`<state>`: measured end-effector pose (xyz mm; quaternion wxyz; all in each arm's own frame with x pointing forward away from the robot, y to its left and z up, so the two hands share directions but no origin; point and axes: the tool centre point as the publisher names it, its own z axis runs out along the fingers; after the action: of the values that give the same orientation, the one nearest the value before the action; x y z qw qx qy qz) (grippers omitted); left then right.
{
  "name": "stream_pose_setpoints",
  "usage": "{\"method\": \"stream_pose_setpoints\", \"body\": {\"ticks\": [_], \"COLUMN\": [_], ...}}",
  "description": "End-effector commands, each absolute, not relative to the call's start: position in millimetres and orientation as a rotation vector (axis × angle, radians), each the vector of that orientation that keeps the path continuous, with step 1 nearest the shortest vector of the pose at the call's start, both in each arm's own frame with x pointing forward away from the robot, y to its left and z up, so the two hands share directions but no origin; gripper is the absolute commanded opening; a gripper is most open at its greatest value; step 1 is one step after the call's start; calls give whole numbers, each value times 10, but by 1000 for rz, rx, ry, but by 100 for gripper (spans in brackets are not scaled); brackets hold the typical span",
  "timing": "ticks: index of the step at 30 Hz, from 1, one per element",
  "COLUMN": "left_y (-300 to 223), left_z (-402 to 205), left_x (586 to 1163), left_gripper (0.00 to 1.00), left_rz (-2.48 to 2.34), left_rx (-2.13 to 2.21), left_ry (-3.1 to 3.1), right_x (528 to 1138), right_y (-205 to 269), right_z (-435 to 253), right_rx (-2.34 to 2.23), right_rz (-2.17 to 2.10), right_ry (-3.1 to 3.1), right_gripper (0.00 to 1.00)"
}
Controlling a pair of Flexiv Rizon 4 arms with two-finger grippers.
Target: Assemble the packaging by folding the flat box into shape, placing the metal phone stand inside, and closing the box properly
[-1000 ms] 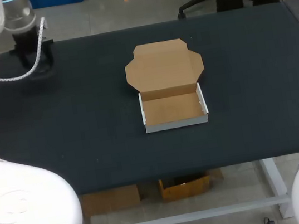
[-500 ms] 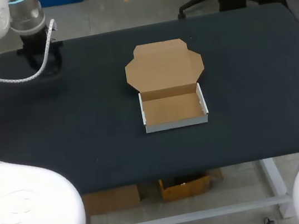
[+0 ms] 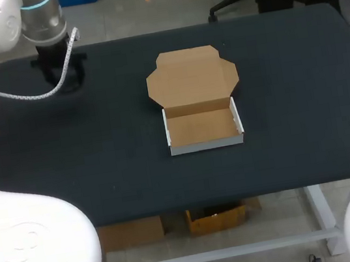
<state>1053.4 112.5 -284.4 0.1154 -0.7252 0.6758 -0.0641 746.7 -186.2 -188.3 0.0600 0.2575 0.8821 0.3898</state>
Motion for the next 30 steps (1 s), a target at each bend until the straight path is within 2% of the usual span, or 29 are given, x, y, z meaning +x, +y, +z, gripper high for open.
{"method": "stream_pose_setpoints", "body": {"ticks": [1,20,30], "left_y": [1038,775,652], "left_z": [-2809,-2752,-2734], "left_x": [10411,10136,10015], "left_gripper": [0,0,0], "left_rz": [-194,-192,-189], "left_rx": [-2100,-2021,-1995], "left_ry": [1967,2035,2074], "right_x": [7569,7577,7660], "right_y": [-1851,-1847,-1753], "right_z": [-1875,-1881,-2064], "right_rx": [734,732,733], "right_rz": [1210,1216,1036], "right_ry": [2720,2721,2825], "right_gripper": [100,100,100]}}
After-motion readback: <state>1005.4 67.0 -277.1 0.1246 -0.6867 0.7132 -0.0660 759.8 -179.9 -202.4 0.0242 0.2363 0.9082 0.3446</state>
